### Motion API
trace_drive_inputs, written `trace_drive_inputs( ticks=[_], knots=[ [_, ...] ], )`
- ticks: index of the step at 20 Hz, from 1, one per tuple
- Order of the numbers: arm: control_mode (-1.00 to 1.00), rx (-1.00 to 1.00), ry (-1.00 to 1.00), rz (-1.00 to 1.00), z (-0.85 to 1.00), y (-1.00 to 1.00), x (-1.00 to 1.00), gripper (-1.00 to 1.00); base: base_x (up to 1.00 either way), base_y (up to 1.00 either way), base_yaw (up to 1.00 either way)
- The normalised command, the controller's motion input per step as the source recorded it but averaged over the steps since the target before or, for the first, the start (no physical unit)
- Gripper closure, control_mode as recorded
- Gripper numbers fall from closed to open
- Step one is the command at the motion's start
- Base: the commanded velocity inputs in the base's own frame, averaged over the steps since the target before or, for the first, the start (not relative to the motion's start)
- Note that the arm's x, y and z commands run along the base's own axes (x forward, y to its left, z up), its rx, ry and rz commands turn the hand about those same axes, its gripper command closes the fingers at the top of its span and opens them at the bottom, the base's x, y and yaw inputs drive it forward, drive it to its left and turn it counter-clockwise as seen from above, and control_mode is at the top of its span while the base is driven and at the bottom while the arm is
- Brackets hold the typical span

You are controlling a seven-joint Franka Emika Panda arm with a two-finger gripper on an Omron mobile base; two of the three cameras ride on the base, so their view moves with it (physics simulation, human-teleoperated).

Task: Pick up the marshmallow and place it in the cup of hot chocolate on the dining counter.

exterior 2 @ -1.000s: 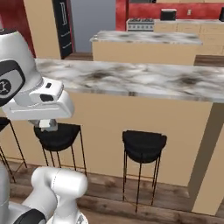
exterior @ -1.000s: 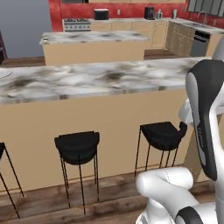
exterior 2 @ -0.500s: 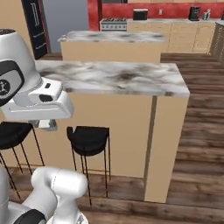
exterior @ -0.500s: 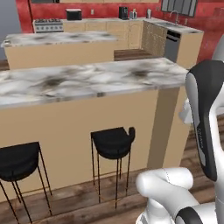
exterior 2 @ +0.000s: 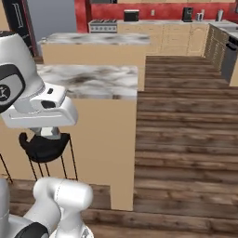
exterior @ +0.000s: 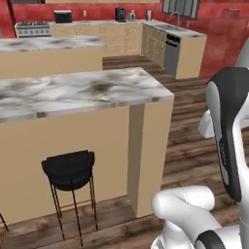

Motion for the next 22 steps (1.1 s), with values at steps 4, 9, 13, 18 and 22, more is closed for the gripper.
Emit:
trace_drive_inputs(
  ticks=[4,9,13,18,22],
  knots=[
    [1.0,0.0,0.0,0.0,0.0,0.0,0.0,1.0,0.52,-1.0,-0.02],
    [1.0,0.0,0.0,0.0,0.0,0.0,0.0,1.0,0.83,-1.0,0.0],
    [1.0,0.0,0.0,0.0,0.0,0.0,0.0,1.0,1.0,-1.0,0.01],
    [1.0,0.0,0.0,0.0,0.0,0.0,0.0,1.0,1.0,-1.0,0.05],
    [1.0,0.0,0.0,0.0,0.0,0.0,0.0,1.0,1.0,-0.71,0.09]
  ],
)
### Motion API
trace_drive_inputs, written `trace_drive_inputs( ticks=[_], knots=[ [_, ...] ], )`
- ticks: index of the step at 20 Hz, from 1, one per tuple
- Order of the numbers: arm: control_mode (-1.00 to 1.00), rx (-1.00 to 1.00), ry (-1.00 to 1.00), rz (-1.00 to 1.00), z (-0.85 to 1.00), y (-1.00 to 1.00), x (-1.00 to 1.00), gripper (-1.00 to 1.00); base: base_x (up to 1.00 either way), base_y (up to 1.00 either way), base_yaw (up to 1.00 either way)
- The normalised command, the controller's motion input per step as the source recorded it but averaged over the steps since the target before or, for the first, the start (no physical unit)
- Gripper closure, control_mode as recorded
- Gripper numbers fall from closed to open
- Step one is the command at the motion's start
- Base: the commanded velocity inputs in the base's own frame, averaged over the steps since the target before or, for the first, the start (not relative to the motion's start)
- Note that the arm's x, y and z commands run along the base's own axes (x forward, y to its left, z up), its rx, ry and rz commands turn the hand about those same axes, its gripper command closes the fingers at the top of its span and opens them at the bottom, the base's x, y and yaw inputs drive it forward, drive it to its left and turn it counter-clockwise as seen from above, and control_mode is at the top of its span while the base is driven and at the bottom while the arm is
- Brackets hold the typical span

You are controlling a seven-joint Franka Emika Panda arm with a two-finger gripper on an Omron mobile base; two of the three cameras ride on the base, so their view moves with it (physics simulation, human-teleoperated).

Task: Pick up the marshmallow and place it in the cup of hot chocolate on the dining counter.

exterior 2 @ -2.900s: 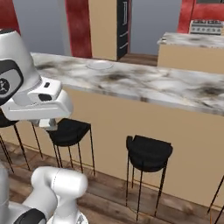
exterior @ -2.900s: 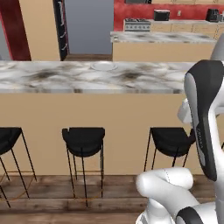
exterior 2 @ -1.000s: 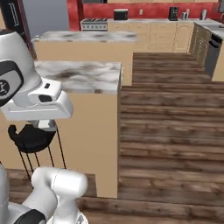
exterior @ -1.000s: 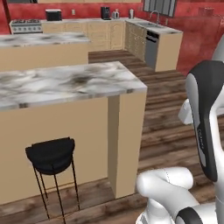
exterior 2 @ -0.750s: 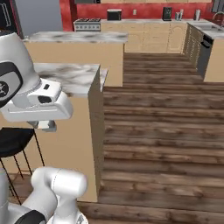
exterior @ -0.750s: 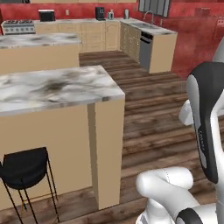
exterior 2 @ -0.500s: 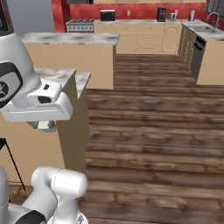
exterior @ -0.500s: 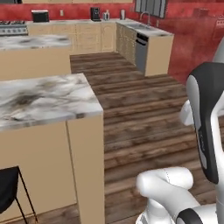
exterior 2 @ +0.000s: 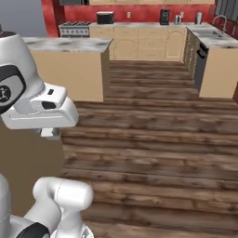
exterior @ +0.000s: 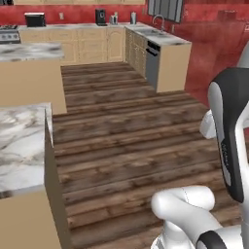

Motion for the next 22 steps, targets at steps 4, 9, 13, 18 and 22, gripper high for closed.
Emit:
trace_drive_inputs(
  ticks=[4,9,13,18,22],
  knots=[
    [1.0,0.0,0.0,0.0,0.0,0.0,0.0,1.0,1.0,-0.22,0.16],
    [1.0,0.0,0.0,0.0,0.0,0.0,0.0,1.0,1.0,0.0,0.19],
    [1.0,0.0,0.0,0.0,0.0,0.0,0.0,1.0,1.0,0.0,0.21],
    [1.0,0.0,0.0,0.0,0.0,0.0,0.0,1.0,1.0,-0.49,0.2],
    [1.0,0.0,0.0,0.0,0.0,0.0,0.0,1.0,1.0,-0.3,0.21]
  ],
)
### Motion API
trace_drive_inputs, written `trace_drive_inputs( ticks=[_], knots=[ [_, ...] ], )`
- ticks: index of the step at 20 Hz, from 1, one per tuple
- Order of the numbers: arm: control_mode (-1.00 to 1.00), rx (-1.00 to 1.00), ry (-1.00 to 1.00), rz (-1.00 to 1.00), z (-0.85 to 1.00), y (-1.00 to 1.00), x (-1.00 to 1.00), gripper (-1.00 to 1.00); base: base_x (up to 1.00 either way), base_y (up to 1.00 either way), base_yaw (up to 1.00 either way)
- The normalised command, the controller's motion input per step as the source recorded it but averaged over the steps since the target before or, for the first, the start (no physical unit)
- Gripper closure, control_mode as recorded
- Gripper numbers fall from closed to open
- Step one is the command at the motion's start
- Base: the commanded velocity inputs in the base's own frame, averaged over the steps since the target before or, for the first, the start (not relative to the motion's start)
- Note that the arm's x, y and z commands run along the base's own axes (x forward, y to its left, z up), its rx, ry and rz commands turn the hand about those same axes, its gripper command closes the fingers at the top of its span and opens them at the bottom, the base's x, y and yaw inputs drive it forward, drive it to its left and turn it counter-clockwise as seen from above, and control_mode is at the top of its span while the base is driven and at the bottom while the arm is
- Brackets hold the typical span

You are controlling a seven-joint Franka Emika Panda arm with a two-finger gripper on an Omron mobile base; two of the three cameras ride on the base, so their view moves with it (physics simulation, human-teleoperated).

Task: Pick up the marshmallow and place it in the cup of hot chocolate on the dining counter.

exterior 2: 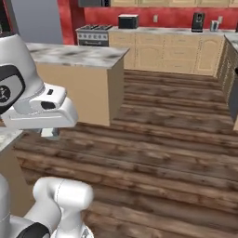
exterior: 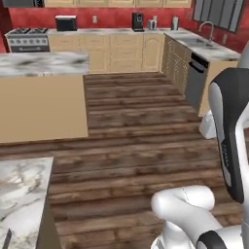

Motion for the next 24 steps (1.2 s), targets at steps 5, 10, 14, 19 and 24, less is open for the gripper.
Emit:
trace_drive_inputs(
  ticks=[5,10,14,19,24],
  knots=[
    [1.0,0.0,0.0,0.0,0.0,0.0,0.0,1.0,1.0,-0.16,0.22],
    [1.0,0.0,0.0,0.0,0.0,0.0,0.0,1.0,1.0,-0.05,0.23],
    [1.0,0.0,0.0,0.0,0.0,0.0,0.0,1.0,1.0,-0.02,0.27],
    [1.0,0.0,0.0,0.0,0.0,0.0,0.0,1.0,1.0,0.05,0.4],
    [1.0,0.0,0.0,0.0,0.0,0.0,0.0,1.0,1.0,0.13,0.4]
  ],
)
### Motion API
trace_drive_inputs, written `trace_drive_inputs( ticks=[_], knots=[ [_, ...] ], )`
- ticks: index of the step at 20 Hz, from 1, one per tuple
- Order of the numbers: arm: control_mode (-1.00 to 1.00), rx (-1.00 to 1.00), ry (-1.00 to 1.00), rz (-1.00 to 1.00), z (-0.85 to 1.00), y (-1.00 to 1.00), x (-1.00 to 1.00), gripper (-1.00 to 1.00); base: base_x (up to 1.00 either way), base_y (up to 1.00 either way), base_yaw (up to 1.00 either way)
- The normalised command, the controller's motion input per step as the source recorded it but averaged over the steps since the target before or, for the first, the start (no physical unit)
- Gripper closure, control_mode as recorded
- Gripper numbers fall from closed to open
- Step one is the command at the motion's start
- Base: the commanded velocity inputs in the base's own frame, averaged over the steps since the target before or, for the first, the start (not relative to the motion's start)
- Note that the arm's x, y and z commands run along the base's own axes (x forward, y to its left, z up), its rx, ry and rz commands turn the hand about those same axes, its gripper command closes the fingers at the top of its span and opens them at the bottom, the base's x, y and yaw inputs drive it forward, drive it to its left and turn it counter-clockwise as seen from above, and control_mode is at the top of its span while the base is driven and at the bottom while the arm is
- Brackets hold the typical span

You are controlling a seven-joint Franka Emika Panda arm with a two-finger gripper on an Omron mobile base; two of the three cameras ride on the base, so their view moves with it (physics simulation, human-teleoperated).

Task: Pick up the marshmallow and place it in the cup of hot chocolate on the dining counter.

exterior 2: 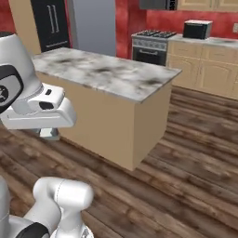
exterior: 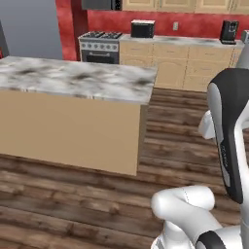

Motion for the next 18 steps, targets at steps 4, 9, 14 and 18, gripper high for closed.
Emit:
trace_drive_inputs(
  ticks=[4,9,14,18],
  knots=[
    [1.0,0.0,0.0,0.0,0.0,0.0,0.0,1.0,1.0,0.25,0.4],
    [1.0,0.0,0.0,0.0,0.0,0.0,0.0,1.0,1.0,0.67,0.35],
    [1.0,0.0,0.0,0.0,0.0,0.0,0.0,1.0,1.0,0.99,0.26],
    [1.0,0.0,0.0,0.0,0.0,0.0,0.0,1.0,1.0,1.0,0.12]
  ],
)
